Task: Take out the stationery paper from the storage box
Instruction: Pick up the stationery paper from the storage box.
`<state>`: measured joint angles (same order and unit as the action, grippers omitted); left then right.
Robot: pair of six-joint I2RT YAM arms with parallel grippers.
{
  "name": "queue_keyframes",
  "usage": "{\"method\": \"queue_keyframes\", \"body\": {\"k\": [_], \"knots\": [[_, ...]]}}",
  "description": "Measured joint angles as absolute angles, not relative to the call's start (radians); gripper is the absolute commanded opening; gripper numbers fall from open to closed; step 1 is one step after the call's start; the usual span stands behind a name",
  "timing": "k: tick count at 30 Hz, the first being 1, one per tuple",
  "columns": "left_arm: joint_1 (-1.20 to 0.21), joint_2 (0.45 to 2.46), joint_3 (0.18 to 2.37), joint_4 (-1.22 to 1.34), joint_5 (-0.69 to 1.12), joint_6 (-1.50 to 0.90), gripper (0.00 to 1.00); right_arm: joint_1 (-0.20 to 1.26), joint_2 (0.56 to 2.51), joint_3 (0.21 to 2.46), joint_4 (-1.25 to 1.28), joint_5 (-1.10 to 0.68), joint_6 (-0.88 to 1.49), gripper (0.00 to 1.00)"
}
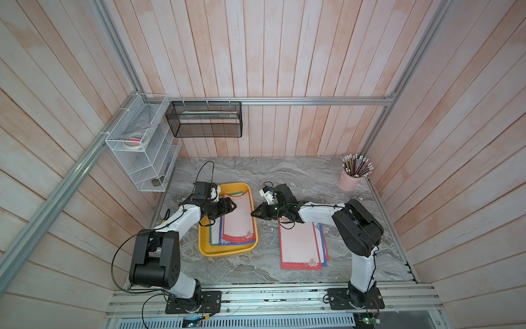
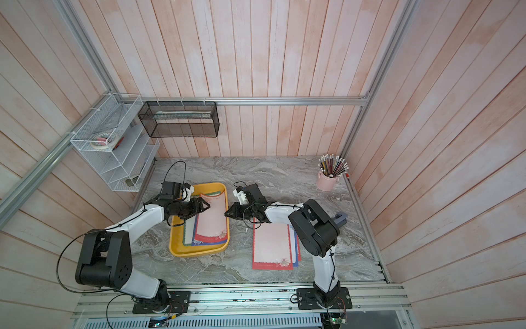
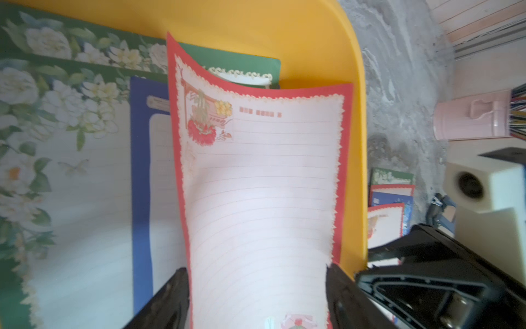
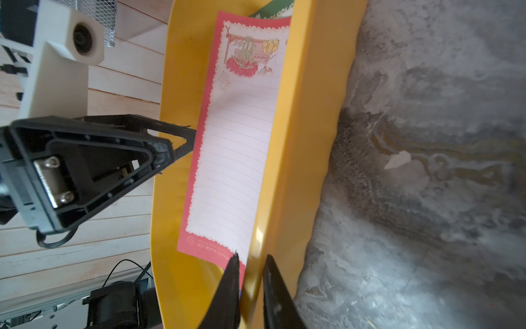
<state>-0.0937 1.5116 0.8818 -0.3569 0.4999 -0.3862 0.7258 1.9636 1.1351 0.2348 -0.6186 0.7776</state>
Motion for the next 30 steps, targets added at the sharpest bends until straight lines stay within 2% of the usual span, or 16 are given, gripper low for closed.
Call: {"method": "queue_keyframes", "body": {"k": [10, 21, 26, 27, 30], "knots": [[-0.094, 1.476, 0.84, -0.314, 0.558, -0.397, 0.72, 0.726, 1.964, 1.135, 0.234, -0.619, 0.778, 0.18], [-0.094, 1.581, 0.84, -0.306, 0.529, -0.423, 0.75, 0.726, 1.964, 1.135, 0.23, -0.619, 0.777, 0.2], [-0.094, 1.609, 0.84, -0.306, 0.531, -0.434, 0.7, 0.726, 1.964, 1.135, 0.229, -0.619, 0.777, 0.2], [-0.094, 1.609, 0.84, -0.306, 0.535, -0.436, 0.66, 0.726, 1.964, 1.135, 0.228, -0.619, 0.777, 0.2], [-0.094, 1.609, 0.84, -0.302, 0.549, -0.44, 0.65, 0.726, 1.964, 1.135, 0.228, -0.619, 0.777, 0.2]]}}
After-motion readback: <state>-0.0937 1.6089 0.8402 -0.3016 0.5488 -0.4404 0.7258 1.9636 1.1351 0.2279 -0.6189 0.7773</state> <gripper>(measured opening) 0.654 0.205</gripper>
